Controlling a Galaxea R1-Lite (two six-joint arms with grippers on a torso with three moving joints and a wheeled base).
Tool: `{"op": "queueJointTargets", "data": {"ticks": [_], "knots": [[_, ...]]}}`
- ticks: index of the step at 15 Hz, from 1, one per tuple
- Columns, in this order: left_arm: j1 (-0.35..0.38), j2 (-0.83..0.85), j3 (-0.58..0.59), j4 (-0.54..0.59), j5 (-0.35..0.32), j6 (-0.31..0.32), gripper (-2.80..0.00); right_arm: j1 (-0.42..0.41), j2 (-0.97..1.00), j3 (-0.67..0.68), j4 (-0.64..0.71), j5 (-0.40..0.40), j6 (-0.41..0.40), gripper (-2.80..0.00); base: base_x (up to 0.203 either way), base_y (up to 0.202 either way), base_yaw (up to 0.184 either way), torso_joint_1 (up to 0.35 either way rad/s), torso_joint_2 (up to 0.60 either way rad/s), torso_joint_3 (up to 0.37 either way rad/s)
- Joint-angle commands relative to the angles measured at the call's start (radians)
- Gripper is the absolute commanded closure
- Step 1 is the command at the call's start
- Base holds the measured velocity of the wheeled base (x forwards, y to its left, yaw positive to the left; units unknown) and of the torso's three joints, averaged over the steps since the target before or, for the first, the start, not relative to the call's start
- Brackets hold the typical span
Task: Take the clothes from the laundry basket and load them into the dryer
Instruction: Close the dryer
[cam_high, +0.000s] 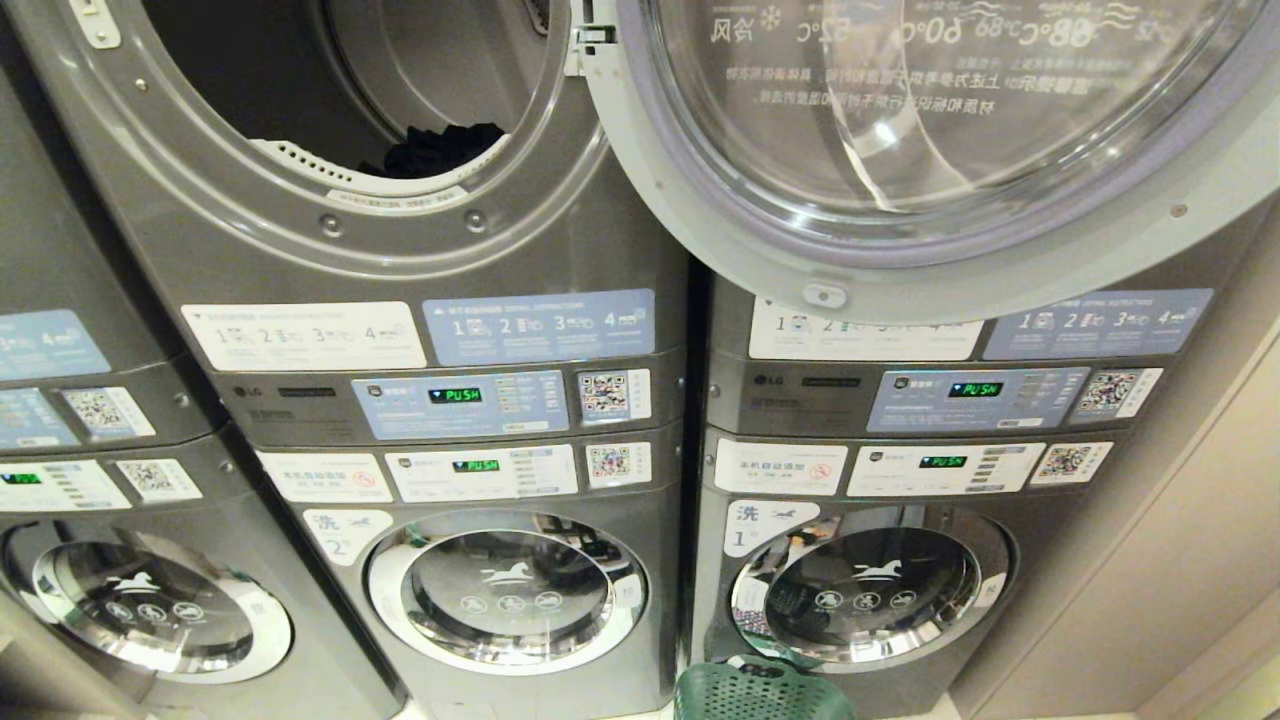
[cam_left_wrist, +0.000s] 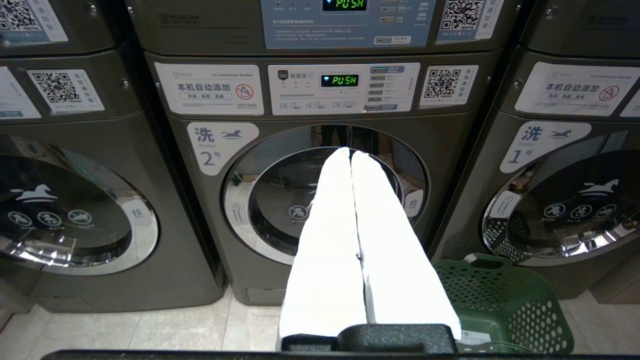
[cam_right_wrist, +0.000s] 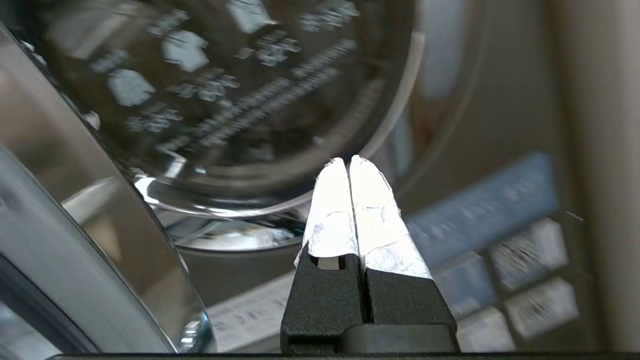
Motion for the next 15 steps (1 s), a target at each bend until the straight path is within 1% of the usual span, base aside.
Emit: {"op": "queueJointTargets", "data": {"ticks": [1,2,6,9,10,12,15], "knots": [[0.0,0.0,0.0,0.0,0.001,0.0,0.0,0.0,0.09,-0.005,-0.105,0.021,0.009,0.0,0.0,0.0,0.0,0.0,0.0,0.0],[0.0,0.0,0.0,-0.001,0.001,0.0,0.0,0.001,0.123,-0.007,-0.164,0.036,0.013,0.0,0.0,0.0,0.0,0.0,0.0,0.0],[0.0,0.0,0.0,0.0,0.001,0.0,0.0,-0.005,0.207,-0.012,-0.419,0.165,0.016,0.0,0.0,0.0,0.0,0.0,0.0,0.0],[0.0,0.0,0.0,0.0,0.001,0.0,0.0,-0.009,0.247,-0.013,-0.542,0.324,0.023,0.0,0.0,0.0,0.0,0.0,0.0,0.0],[0.0,0.0,0.0,0.0,0.001,0.0,0.0,-0.013,0.263,-0.012,-0.582,0.36,0.024,0.0,0.0,0.0,0.0,0.0,0.0,0.0],[0.0,0.0,0.0,-0.001,0.001,0.0,0.0,-0.017,0.295,-0.01,-0.649,0.401,0.024,0.0,0.0,0.0,0.0,0.0,0.0,0.0],[0.0,0.0,0.0,-0.001,0.001,0.0,0.0,-0.023,0.322,-0.011,-0.683,0.426,0.025,0.0,0.0,0.0,0.0,0.0,0.0,0.0]]}}
